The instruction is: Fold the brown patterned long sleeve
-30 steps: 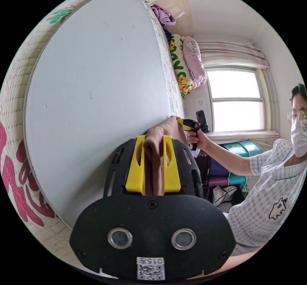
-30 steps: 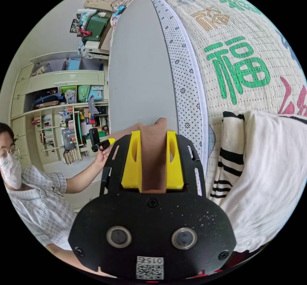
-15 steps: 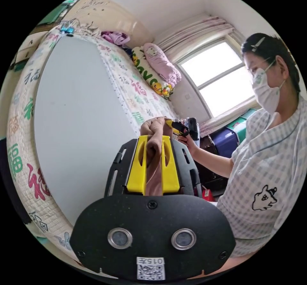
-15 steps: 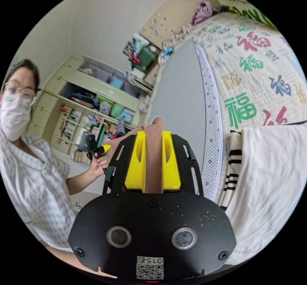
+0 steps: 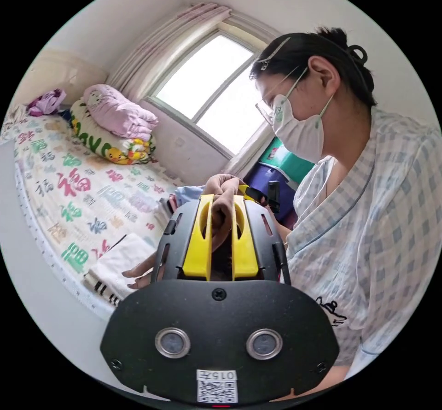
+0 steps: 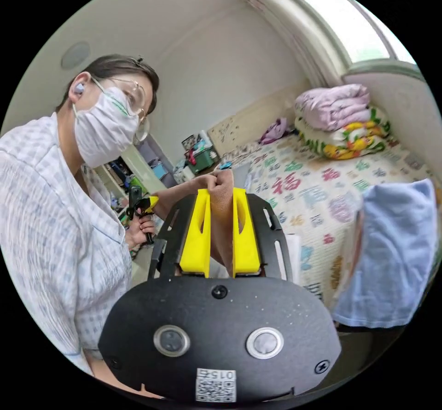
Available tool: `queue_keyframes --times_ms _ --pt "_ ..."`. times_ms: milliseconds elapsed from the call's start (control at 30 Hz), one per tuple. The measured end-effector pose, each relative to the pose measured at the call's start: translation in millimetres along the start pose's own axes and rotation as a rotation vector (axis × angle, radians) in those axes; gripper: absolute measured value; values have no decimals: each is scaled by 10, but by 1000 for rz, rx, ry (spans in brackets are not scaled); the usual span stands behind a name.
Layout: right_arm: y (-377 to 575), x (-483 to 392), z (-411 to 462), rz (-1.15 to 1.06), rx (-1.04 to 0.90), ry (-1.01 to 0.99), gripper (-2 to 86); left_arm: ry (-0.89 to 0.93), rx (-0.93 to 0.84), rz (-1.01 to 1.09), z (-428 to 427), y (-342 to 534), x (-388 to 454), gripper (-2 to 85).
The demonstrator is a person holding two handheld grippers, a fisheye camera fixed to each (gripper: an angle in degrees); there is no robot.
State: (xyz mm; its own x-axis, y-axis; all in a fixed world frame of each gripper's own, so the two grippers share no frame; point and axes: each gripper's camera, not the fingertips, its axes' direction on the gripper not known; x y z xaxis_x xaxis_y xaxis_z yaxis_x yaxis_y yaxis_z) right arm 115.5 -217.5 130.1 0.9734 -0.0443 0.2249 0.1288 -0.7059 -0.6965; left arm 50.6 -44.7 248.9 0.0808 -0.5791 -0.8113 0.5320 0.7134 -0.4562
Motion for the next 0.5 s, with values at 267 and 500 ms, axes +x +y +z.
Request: queue_keyframes --times_ms 267,500 --pt "-1067 -234 -526 -85 -16 512 80 321 57 -39 2184 -386 -388 64" --pt "-1469 2305 1253 242 -174 803 88 71 -77 -276 4078 -538 -1524 72"
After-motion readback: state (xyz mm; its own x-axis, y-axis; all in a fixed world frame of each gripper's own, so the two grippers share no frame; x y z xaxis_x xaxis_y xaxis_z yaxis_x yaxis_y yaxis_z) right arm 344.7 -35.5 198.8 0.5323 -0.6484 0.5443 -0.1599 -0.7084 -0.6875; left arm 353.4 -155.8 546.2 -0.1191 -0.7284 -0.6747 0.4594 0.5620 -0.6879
